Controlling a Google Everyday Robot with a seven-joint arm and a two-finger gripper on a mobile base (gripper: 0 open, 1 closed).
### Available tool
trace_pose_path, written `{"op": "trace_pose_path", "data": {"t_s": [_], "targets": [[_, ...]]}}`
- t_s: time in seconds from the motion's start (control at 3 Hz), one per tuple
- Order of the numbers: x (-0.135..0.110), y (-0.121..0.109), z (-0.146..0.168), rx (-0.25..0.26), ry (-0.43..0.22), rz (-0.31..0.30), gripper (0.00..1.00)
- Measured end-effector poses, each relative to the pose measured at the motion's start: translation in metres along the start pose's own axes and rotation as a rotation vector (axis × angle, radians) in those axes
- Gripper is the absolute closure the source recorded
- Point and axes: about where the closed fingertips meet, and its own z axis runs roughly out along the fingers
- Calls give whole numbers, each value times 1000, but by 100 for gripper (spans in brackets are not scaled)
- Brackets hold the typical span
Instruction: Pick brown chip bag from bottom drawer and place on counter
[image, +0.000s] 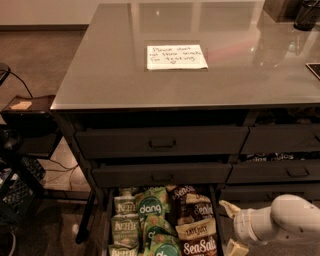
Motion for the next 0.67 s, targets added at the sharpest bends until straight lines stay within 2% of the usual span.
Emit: {"op": "trace_pose_path", "data": {"t_s": [0.33, 0.67], "targets": [[7, 15, 25, -46, -29, 28, 0], [12, 11, 36, -46, -24, 17, 0]]}}
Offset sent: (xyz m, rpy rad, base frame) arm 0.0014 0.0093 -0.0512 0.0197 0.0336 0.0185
